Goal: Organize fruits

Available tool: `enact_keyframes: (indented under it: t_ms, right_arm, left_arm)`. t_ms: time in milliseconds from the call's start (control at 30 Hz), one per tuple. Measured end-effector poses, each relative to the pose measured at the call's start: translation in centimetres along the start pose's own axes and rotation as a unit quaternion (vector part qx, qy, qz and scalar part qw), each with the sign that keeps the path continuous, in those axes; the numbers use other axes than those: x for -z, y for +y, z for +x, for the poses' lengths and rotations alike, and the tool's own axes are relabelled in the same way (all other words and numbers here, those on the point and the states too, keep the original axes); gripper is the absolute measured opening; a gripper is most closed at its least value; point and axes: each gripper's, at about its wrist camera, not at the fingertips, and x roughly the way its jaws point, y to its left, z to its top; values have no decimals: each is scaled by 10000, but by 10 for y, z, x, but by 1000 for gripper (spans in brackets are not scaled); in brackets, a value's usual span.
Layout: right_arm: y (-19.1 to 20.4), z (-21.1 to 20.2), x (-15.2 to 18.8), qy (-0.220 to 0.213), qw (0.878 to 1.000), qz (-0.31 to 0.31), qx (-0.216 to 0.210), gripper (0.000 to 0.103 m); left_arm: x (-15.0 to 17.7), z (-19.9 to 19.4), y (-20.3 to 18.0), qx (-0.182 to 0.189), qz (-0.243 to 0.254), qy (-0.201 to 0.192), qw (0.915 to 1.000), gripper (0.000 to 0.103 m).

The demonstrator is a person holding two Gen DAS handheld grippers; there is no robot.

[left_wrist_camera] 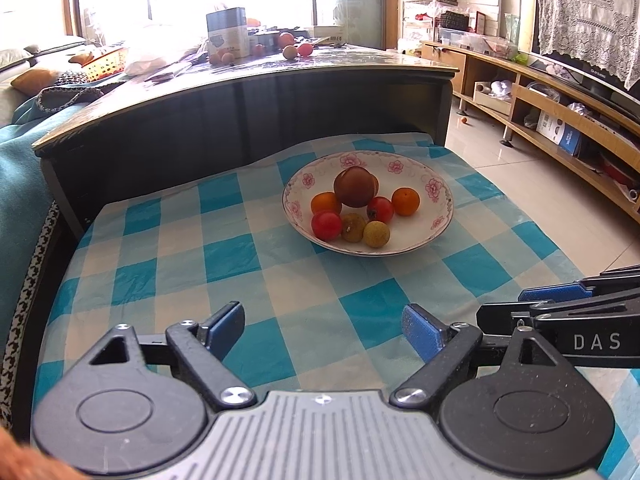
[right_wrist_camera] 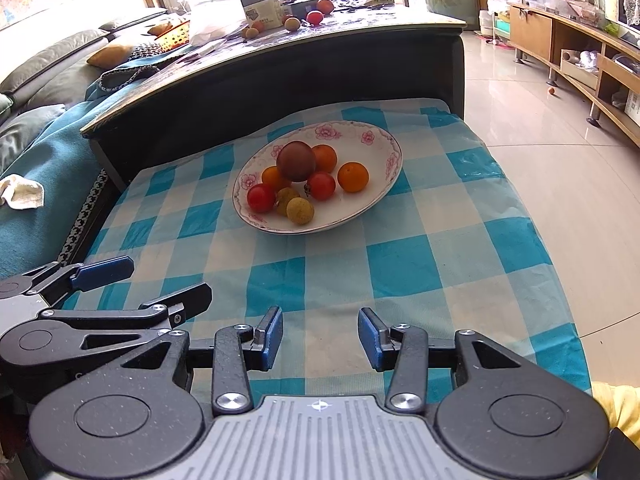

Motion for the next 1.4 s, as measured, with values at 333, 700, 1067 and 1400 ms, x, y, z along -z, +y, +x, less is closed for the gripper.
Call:
enact_keyframes:
  t_ms: [333,700,1067,1400]
  right_arm:
    - [3,-9,6,-54,10000,23,-10,38]
    - [6,-17,14,-83,10000,21,-34,38]
    - [12,-29,22,-100,9999,-12,-59,38]
    - [17,-36,34,-8,10000,-60,-22,39]
  left_arm:
    - [6,-9,0,-183,-38,-37,9998,102]
    - [11,-18,-1,-342,-119,-28,9993,103]
    - [19,-30,-2,-356,-164,-14,9992,103]
    - [32,-39,-5,-390,-138,88,9991,103]
